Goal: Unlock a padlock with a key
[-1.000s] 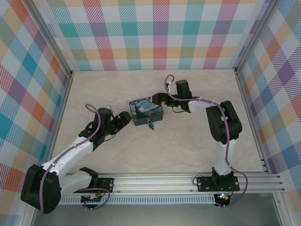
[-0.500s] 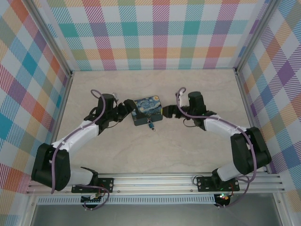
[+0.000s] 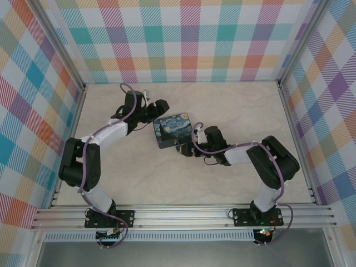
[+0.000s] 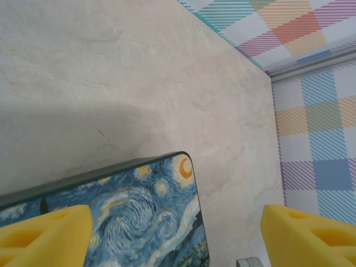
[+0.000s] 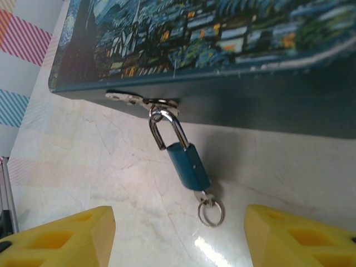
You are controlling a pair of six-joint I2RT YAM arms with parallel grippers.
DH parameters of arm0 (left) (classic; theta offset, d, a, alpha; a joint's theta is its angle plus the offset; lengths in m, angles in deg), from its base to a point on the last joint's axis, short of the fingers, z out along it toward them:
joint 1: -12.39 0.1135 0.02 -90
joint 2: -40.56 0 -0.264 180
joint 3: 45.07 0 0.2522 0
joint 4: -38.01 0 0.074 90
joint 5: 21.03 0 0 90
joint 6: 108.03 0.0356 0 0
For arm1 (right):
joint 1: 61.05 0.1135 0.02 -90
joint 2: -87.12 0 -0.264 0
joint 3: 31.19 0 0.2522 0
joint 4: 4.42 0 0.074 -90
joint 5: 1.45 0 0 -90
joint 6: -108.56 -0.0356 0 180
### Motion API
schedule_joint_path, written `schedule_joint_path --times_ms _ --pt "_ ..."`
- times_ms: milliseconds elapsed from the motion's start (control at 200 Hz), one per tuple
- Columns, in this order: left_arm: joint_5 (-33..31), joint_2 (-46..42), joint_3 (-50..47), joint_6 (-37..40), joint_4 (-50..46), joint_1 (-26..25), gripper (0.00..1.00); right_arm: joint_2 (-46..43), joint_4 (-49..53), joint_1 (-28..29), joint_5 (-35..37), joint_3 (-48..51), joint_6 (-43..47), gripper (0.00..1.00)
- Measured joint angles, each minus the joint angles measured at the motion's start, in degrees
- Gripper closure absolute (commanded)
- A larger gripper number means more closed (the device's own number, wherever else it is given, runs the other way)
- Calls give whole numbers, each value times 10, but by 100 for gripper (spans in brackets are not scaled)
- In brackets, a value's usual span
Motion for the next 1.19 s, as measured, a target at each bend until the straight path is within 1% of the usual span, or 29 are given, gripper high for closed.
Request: schedule_joint_path --times_ms 165,325,485,755,915,980,1195 --pt "9 48 31 19 -11 0 21 26 -31 2 9 0 1 43" --pt "21 74 43 23 -14 0 17 39 -57 6 11 0 2 46" --pt "28 78 43 25 -16 1 15 52 -79 11 11 -3 2 51" --pt "36 80 43 24 -9 2 13 65 -80 24 20 -16 4 54" --pt "40 82 43 24 -1 2 11 70 -80 33 33 -20 14 58" --pt "42 82 43 24 3 2 11 71 -79 35 37 -21 16 61" --pt "44 83 42 22 7 2 10 79 -75 42 52 -25 22 80"
